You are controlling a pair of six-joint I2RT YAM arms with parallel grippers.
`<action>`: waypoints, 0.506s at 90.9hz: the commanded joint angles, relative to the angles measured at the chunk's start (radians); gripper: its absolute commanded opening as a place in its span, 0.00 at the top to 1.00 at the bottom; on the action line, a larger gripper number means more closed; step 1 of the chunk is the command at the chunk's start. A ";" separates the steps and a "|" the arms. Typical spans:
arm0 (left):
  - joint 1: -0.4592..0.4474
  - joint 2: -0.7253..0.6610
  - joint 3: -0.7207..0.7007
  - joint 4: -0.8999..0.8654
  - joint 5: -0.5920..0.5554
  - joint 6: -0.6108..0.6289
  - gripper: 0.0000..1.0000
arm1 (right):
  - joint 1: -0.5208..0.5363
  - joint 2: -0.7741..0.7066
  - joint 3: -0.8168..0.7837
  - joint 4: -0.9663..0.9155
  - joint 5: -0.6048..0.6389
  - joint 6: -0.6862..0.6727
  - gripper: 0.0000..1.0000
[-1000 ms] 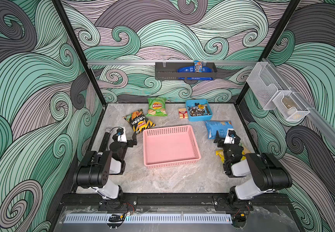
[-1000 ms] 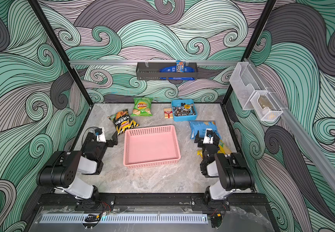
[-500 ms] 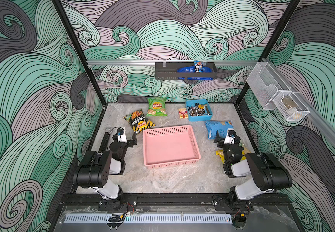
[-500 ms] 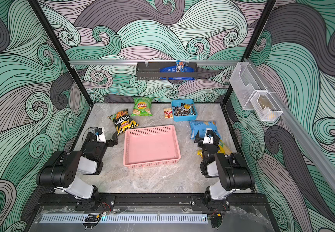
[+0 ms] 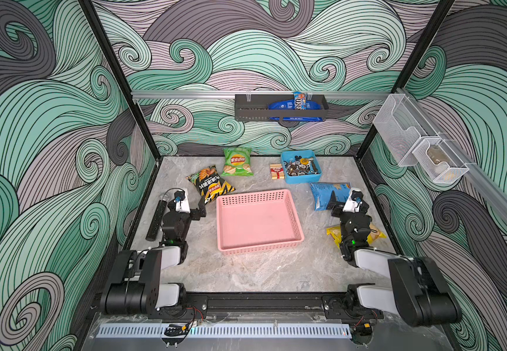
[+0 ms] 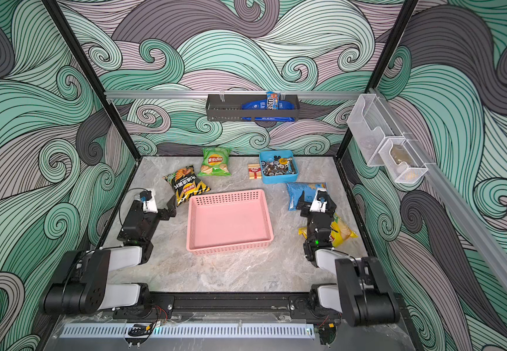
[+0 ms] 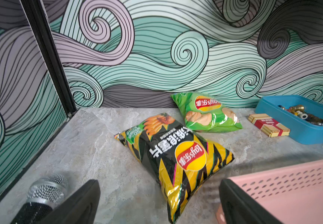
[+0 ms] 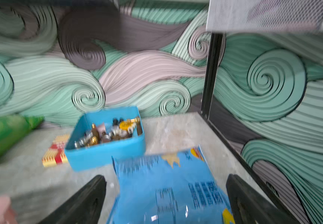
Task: Put the potato chips into the basket
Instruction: Pick up the potato chip from the center of the board.
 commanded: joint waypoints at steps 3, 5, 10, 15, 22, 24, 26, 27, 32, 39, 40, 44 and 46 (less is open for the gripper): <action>0.001 -0.155 0.212 -0.526 -0.003 0.071 0.01 | 0.001 -0.186 0.093 -0.510 0.067 0.328 0.00; 0.002 -0.173 0.246 -0.617 -0.002 0.085 0.01 | -0.002 -0.220 0.101 -0.572 0.079 0.412 0.00; 0.002 -0.208 0.331 -0.785 0.004 0.115 0.01 | -0.015 -0.291 0.090 -0.650 0.079 0.597 0.00; 0.002 -0.225 0.412 -0.940 0.051 0.140 0.01 | -0.047 -0.386 0.043 -0.649 -0.009 0.686 0.00; 0.002 -0.218 0.496 -1.161 0.156 0.181 0.01 | -0.063 -0.482 0.012 -0.652 -0.127 0.700 0.00; 0.002 -0.213 0.510 -1.201 0.185 0.189 0.01 | -0.062 -0.503 0.010 -0.661 -0.155 0.693 0.00; 0.002 -0.208 0.519 -1.246 0.215 0.196 0.01 | -0.061 -0.517 0.012 -0.679 -0.174 0.688 0.00; 0.002 -0.205 0.520 -1.262 0.227 0.201 0.01 | -0.061 -0.522 0.015 -0.701 -0.183 0.686 0.00; 0.001 -0.195 0.508 -1.297 0.252 0.195 0.01 | -0.060 -0.527 0.039 -0.792 -0.207 0.669 0.01; 0.002 -0.182 0.462 -1.262 0.210 0.156 0.02 | -0.053 -0.485 0.081 -0.926 -0.220 0.621 0.12; 0.002 -0.180 0.457 -1.253 0.198 0.146 0.01 | -0.051 -0.477 0.087 -0.944 -0.221 0.612 0.13; 0.002 -0.169 0.440 -1.225 0.165 0.124 0.01 | -0.043 -0.443 0.108 -0.995 -0.220 0.577 0.15; 0.001 -0.165 0.439 -1.227 0.153 0.123 0.01 | -0.041 -0.424 0.118 -1.020 -0.217 0.565 0.15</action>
